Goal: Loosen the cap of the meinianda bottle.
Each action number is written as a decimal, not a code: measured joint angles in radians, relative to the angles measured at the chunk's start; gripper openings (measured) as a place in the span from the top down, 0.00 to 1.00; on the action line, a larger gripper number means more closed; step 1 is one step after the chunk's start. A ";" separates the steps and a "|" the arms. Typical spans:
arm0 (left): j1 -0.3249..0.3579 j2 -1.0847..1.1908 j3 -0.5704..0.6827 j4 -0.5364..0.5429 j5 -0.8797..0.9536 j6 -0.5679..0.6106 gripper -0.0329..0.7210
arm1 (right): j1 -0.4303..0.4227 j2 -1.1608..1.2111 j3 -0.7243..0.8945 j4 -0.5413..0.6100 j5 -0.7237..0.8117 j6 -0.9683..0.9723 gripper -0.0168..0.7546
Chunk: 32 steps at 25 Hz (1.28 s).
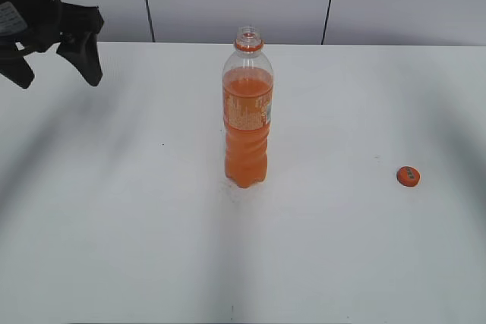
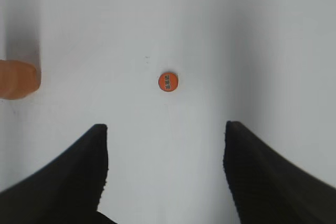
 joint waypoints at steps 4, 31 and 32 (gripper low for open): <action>0.000 -0.023 0.030 0.019 0.002 0.000 0.17 | 0.000 -0.091 0.090 0.000 0.000 0.002 0.31; 0.000 -1.200 0.943 0.088 -0.153 -0.038 0.17 | 0.000 -0.968 0.772 -0.100 -0.032 -0.008 0.31; 0.000 -1.259 0.947 0.099 -0.145 -0.038 0.17 | 0.000 -1.001 0.796 -0.101 -0.038 -0.011 0.31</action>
